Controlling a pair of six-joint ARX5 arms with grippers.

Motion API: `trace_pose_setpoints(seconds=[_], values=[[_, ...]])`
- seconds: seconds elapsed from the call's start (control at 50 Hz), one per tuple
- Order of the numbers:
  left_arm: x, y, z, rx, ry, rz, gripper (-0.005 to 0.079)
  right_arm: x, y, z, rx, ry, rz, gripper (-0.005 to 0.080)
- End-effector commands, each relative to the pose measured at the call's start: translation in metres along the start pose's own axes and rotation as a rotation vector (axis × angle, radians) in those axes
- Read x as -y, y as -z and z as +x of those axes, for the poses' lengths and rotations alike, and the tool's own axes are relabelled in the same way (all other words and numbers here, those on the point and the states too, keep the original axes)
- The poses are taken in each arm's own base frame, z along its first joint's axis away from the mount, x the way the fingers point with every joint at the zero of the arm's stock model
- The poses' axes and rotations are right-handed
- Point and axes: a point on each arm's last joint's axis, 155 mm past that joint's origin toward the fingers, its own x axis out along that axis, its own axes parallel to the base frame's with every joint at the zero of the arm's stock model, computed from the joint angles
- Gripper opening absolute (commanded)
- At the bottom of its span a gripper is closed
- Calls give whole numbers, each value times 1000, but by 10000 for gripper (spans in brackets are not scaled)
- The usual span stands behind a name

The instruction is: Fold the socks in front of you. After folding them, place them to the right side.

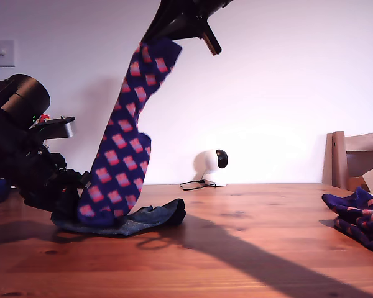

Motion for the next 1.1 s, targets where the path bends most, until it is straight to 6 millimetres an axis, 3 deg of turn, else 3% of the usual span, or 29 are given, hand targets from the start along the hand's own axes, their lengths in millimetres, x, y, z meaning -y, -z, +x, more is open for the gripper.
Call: trace_pose_setpoints(seconds=[0.0,0.2,0.54,0.78,1.08], values=[[-5,7,6,-18,-8,-7,-22,-6,13,7,-56,-14,-19,-13],[-13,3,5,-14,-26,-22,-22,-12,51,20,-201,0,-28,-13],[-43,11,0,-65,-158,-68,-22,14,101,42,-352,40,39,-13],[-53,12,-2,-65,-180,-93,-22,28,119,46,-406,83,54,-13],[-67,21,-6,-91,-223,-112,-22,70,130,34,-443,240,72,-13]])
